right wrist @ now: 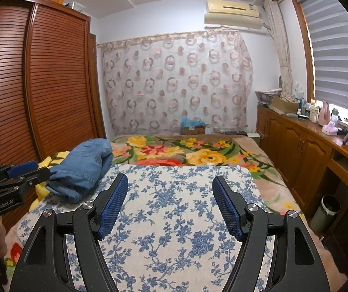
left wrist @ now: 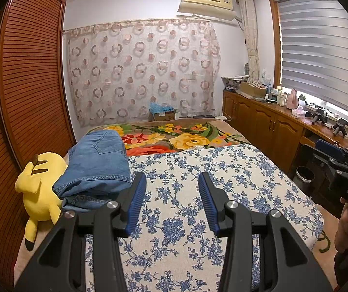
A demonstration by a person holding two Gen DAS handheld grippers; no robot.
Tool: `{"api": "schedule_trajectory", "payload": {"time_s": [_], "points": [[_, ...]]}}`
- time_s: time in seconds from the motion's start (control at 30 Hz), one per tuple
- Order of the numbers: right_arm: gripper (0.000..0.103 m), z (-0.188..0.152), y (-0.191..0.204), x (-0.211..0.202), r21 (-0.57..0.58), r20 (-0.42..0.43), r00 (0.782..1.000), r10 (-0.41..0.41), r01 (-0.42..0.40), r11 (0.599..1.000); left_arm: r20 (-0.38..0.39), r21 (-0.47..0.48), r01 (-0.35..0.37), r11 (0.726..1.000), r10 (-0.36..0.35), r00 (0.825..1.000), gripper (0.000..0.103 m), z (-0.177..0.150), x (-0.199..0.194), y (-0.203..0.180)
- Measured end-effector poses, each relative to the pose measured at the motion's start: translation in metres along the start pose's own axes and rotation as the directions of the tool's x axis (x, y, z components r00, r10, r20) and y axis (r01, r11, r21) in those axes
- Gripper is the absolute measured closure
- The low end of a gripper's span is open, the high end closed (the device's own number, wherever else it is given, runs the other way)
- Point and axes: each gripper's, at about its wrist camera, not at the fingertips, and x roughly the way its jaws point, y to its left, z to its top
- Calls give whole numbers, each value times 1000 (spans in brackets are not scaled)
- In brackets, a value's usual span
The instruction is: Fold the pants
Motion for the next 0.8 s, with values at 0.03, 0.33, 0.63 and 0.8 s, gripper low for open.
{"api": "schedule_trajectory", "payload": {"time_s": [0.03,0.33,0.63,0.8], "points": [[29,0,0,0,0,0,1000,0,0,1000,0,-1,0,1000,0,1000,58,0,0,0],[29,0,-1,0,0,-1,1000,1,-1,1000,1,0,0,1000,0,1000,58,0,0,1],[29,0,-1,0,1,1,1000,-1,1,1000,1,-1,1,1000,-1,1000,58,0,0,1],[29,0,-2,0,0,0,1000,0,0,1000,2,-1,1,1000,-1,1000,58,0,-1,1]]}}
